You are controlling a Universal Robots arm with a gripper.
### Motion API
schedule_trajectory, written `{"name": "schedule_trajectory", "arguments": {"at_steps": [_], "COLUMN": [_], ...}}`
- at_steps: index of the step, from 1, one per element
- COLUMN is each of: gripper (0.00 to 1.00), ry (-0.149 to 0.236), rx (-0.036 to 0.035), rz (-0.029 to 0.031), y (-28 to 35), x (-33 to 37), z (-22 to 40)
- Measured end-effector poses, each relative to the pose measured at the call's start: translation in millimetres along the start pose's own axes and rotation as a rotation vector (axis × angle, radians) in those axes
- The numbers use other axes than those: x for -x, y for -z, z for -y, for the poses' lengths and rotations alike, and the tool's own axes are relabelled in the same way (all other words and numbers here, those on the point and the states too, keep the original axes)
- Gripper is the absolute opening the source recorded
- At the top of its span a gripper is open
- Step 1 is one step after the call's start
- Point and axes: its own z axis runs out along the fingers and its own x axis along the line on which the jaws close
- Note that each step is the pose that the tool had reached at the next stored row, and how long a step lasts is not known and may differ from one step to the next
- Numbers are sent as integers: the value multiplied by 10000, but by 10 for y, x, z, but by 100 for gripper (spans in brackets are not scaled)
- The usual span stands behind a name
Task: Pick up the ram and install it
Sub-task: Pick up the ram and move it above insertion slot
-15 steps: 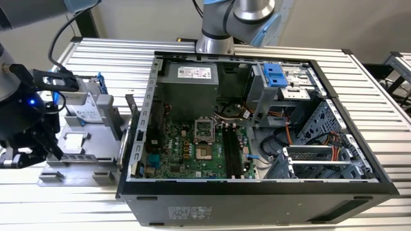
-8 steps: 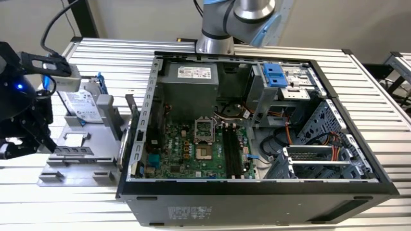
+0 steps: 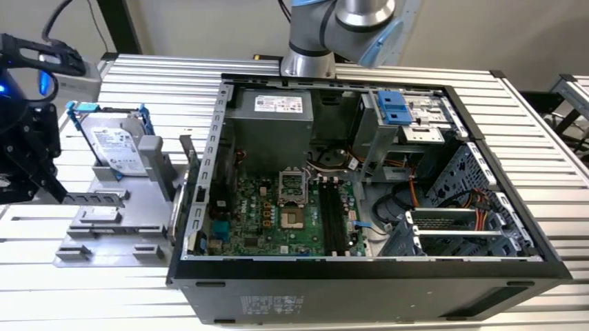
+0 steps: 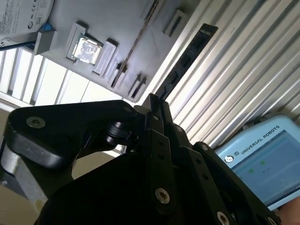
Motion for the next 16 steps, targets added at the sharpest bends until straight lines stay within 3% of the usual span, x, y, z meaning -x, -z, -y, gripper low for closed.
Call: {"name": "schedule_trajectory", "arguments": {"at_steps": [11, 12, 16], "gripper": [0, 0, 0], "ry": [0, 0, 1], "rx": [0, 1, -2], "rz": [0, -1, 2], "y": [500, 527, 530], "x": [13, 13, 13], "z": [-9, -9, -9]}}
